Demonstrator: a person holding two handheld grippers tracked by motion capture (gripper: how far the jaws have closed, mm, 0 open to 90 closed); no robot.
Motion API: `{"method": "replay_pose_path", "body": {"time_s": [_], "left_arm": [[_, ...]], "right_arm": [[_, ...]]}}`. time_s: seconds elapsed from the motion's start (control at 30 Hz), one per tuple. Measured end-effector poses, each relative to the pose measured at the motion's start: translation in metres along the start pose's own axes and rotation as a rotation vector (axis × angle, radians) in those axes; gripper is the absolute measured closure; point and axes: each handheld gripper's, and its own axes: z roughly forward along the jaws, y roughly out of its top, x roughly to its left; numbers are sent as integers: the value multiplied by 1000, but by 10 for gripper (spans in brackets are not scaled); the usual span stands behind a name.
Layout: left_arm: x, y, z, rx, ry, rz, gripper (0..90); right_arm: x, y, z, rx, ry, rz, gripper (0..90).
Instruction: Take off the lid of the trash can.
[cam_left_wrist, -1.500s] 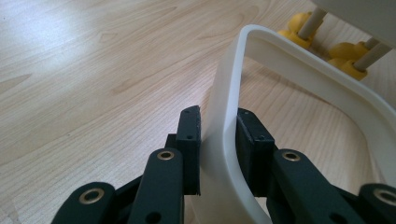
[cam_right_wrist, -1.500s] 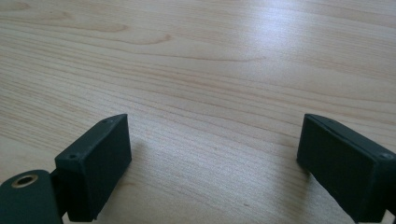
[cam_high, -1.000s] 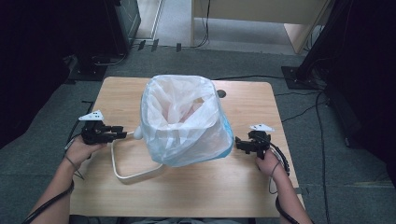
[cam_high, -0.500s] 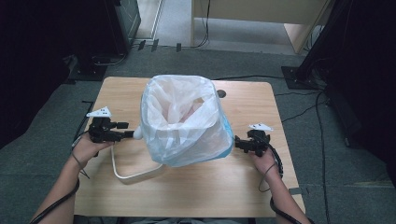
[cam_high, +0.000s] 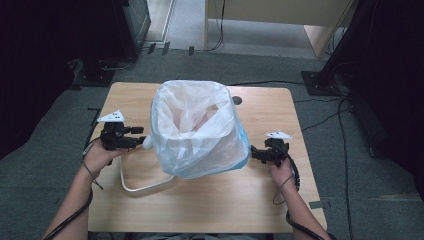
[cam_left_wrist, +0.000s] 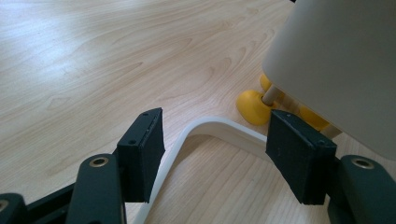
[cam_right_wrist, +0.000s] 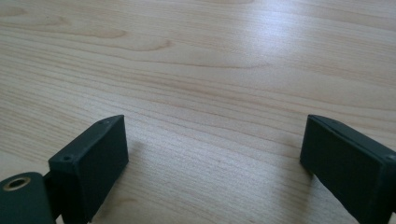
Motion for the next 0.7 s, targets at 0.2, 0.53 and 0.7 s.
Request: {"method": "replay_pose_path", "body": {"time_s": [0.2,0.53,0.7], "left_arm": [[-9,-2,1,51,-4,37,356],[-18,7,-6,21,-6,48,334],[-20,9,-8,28,-12,37,325]], "right_arm": [[-6,5,-7,-21,22,-28,227],[-13,25,-35,-121,171,-25,175],[-17,33,-49,-135,244,-70,173]]}}
